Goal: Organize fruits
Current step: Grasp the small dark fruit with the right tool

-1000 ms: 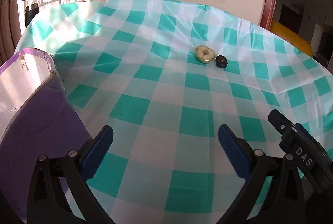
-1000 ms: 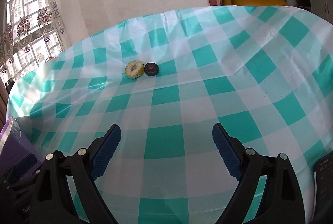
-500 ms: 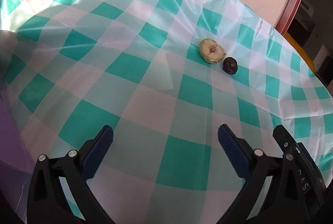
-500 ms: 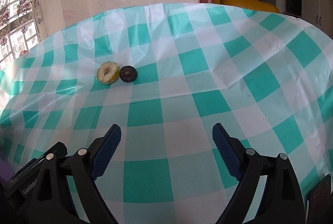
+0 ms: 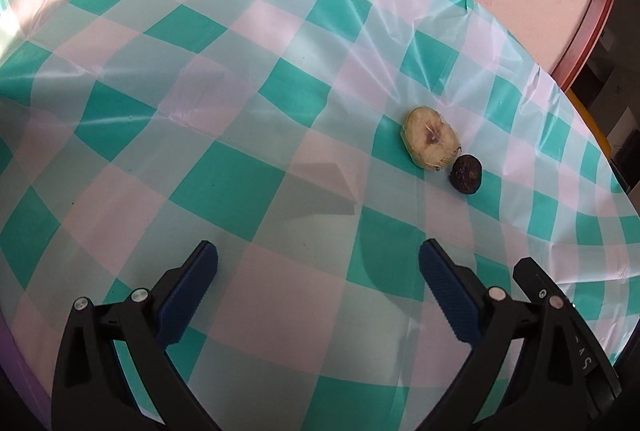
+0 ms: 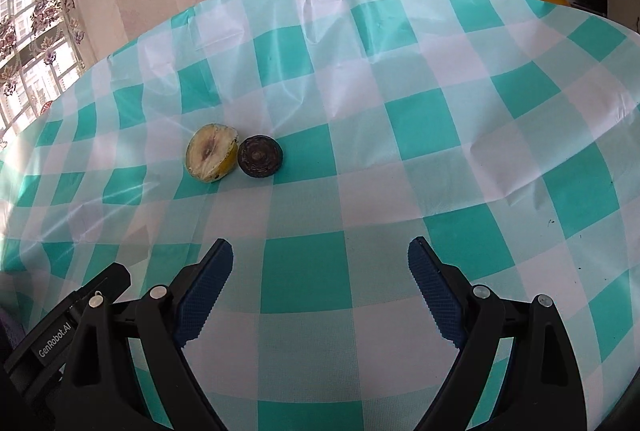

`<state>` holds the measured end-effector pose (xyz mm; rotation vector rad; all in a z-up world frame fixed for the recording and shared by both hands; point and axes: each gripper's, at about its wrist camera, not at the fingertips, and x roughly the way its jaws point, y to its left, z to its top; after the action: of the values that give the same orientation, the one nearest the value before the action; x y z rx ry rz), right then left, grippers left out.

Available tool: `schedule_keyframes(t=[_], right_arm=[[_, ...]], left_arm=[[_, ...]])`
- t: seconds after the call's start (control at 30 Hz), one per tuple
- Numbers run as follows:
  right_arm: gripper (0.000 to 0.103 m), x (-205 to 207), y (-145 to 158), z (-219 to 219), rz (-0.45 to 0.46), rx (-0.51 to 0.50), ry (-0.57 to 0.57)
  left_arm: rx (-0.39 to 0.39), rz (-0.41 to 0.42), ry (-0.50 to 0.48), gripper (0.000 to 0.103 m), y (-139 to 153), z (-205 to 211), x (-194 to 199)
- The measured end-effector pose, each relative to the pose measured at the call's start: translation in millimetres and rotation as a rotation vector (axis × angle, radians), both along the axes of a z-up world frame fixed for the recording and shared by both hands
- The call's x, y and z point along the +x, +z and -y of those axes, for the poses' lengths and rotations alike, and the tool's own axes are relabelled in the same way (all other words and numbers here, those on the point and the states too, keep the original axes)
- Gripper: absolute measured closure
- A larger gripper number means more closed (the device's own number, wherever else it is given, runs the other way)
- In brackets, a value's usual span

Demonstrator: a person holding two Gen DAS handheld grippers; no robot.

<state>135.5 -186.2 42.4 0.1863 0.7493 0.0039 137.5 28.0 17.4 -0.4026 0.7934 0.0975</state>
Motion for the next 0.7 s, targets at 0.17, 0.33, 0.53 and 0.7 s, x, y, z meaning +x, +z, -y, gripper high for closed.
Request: schedule_keyframes(t=[0.17, 0.33, 0.53, 0.7], right_arm=[[0.017, 25, -11, 16, -0.074, 0.090, -0.006], [0.021, 50, -6, -8, -0.052, -0.020, 0.065], [0.028, 90, -10, -45, -0.097, -0.162, 0.138], [0.038, 113, -12, -63, -0.116, -0.218, 0.188]], left_arm=[[-0.040, 0.029, 0.042, 0.002, 1, -12, 14], [-0.079, 0.037, 0.080, 0.002, 0, -24, 25], [-0.043, 0.073, 0.125, 0.002, 4, -29, 37], [-0.013, 0.083, 0.089, 0.002, 8, -25, 47]])
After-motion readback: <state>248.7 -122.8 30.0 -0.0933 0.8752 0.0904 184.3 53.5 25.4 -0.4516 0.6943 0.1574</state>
